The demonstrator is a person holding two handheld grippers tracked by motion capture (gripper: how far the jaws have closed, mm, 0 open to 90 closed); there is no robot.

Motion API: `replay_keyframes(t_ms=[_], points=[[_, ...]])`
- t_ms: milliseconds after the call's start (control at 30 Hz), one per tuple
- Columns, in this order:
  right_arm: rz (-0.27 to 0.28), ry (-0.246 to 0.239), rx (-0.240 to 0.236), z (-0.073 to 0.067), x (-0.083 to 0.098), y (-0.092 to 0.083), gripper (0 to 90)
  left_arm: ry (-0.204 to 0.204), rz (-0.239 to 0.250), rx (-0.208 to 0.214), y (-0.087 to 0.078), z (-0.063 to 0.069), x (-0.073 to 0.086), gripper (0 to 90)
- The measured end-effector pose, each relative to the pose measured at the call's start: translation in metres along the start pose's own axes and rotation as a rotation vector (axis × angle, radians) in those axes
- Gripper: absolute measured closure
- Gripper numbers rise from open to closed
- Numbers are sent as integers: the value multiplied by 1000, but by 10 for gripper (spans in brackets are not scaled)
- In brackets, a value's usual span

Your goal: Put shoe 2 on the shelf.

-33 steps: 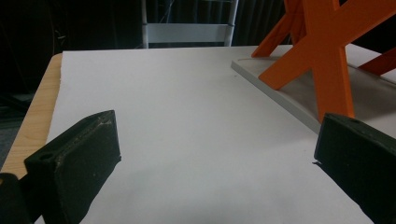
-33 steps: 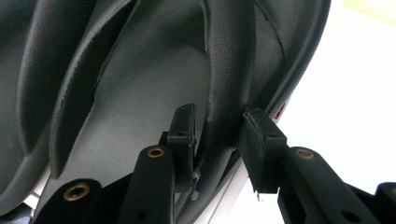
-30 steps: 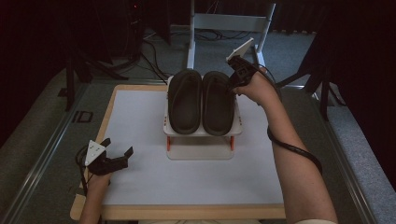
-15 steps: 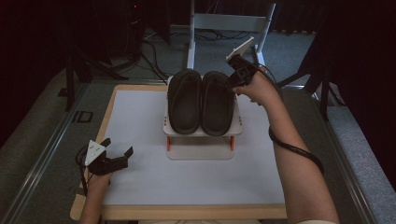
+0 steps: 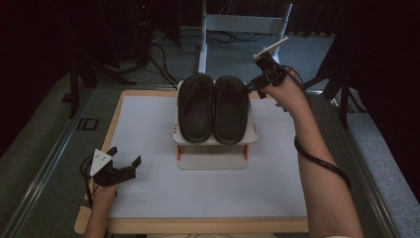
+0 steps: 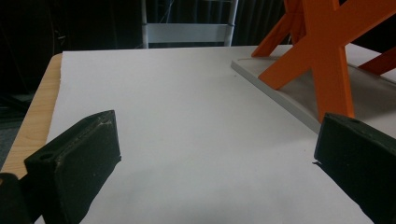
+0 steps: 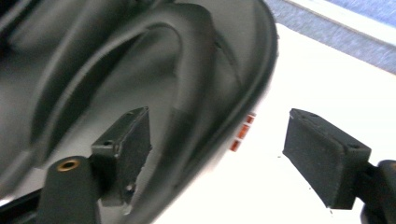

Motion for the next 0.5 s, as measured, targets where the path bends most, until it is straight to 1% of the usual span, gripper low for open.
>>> replay_keyframes(t_ms=[33, 67, 167, 200, 367, 433, 467, 500], points=[[0, 0, 0, 0, 0, 0, 203, 0, 0, 0, 0, 0, 0, 0], [-6, -45, 34, 6, 7, 1, 193, 0, 0, 0, 0, 0, 0, 0], [-3, -45, 34, 8, 9, 2, 192, -1, 0, -1, 0, 0, 0, 0], [9, -36, 38, 12, 14, 2, 191, -2, 0, -1, 0, 0, 0, 0], [47, -21, 43, 25, 27, 0, 191, -2, 2, 0, 0, 0, 0, 0], [49, -16, 49, 31, 33, -1, 191, -3, 1, 0, 0, 0, 0, 0], [49, -16, 49, 31, 33, -1, 191, -3, 1, 0, 0, 0, 0, 0], [54, -2, 54, 38, 43, 0, 191, -2, 1, -1, 0, 0, 0, 0]])
Point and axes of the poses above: each handheld gripper's, and its own axes: y roughly forward along the jaws, x roughly out of its underside, z roughly to its right, the point moved 7 cm from there along y, roughly forward along the jaws, and after that the axes turned 6 degrees about -y, right-handed, at the moved point
